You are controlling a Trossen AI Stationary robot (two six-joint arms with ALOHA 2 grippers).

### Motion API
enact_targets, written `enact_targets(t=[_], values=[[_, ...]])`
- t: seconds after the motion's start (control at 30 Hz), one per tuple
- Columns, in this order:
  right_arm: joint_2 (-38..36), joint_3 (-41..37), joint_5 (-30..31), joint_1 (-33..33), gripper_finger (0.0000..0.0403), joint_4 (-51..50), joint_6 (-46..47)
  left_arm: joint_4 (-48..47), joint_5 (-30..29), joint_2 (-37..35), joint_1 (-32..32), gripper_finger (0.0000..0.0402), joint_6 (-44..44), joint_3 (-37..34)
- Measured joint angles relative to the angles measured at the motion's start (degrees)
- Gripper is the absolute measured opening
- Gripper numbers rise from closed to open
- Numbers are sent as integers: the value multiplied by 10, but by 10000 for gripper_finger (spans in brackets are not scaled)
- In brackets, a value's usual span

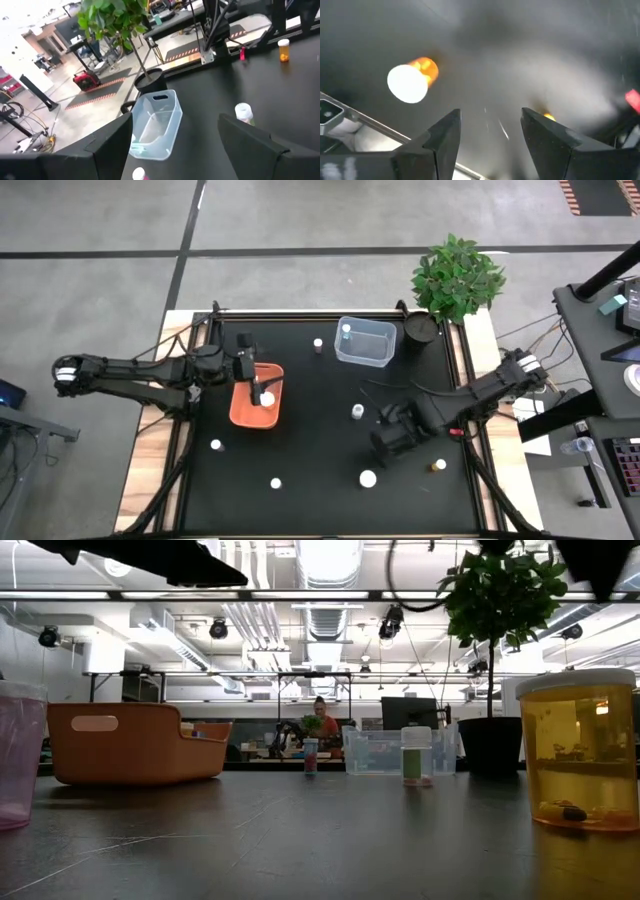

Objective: Pick and place medicine bottles into bin by pill shape (circle, oval)
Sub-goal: Put the small orange tablet pill bottle into the transparent bin

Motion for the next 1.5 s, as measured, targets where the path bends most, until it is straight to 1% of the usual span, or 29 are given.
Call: enact_targets(t=[0.13, 0.43, 0.53, 0.67, 0.8, 1.07, 1.27, 1.37, 1.5], values=[[-36, -49, 0, 45, 198, -1, 86, -1, 0, -11, 0, 274, -1, 0], [-142, -194, -1, 132, 198, 12, 257, -17, 0, -22, 0, 274, -1, 0], [-176, -237, -1, 150, 198, 31, 294, -17, 0, -22, 0, 274, -1, 0], [-200, -283, -5, 166, 198, 67, 330, -16, 0, -22, 0, 274, -1, 0], [-200, -309, -5, 173, 198, 102, 339, -16, 0, -22, 0, 274, -1, 0], [-166, -331, -6, 189, 198, 135, 337, -16, 0, -18, 0, 274, -1, 0], [-143, -348, -35, 206, 198, 163, 342, -16, 0, -18, 0, 274, -1, -1], [-139, -359, -36, 214, 198, 194, 350, -16, 0, -18, 0, 274, -1, -1], [-129, -363, -36, 218, 198, 203, 352, -16, 0, -18, 0, 274, -1, -1]])
